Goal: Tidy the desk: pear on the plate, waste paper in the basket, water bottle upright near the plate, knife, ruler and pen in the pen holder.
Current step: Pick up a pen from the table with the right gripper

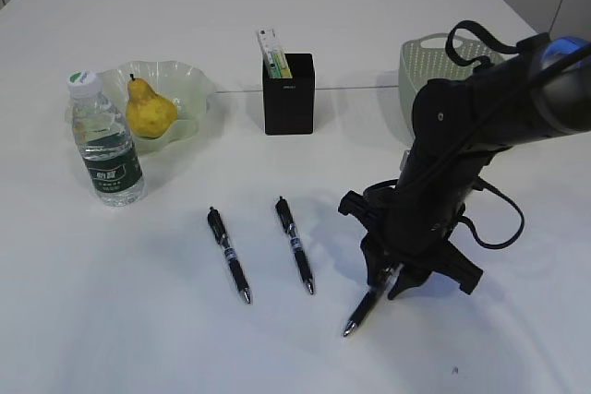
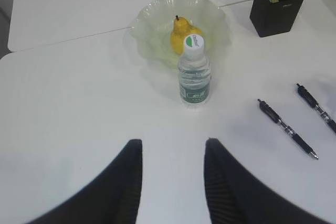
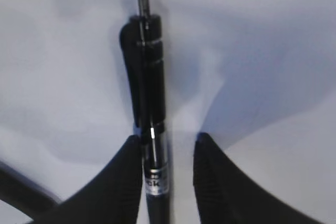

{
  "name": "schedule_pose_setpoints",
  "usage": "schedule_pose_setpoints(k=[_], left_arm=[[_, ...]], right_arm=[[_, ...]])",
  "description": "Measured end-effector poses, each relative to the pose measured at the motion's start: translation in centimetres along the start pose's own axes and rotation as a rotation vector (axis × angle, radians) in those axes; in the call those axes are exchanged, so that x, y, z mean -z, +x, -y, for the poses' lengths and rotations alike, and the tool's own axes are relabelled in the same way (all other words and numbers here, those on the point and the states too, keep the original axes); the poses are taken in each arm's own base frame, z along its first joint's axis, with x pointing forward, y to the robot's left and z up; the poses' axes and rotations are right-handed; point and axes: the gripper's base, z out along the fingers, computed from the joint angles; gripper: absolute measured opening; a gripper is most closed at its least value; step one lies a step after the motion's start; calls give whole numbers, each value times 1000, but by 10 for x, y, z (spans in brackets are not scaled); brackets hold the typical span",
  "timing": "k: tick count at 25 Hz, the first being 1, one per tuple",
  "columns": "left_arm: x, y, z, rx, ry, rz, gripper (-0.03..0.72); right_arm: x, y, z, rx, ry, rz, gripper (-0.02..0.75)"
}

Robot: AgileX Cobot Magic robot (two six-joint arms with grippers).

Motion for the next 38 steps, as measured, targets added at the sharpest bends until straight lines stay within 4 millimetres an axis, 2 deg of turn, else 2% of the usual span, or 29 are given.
schedule_pose_setpoints(k=[4,6,13,22,38], left_arm=[[0,0,-1,-4,-8,1,274],[0,0,-1,-5,-10,0,274],[0,0,-1,-6,-13,-1,274],[0,0,-1,-7,-15,-3,274],[0,2,-2,-7,-22,-19,274]], right_arm=[[0,0,0,19,1,0,151],[-1,0,0,42,1,0,122],[-1,0,-1,153,-4,0,112],[4,-2,-8,486,31,-50,111],[76,-13,-59,767,-21,-16,111]])
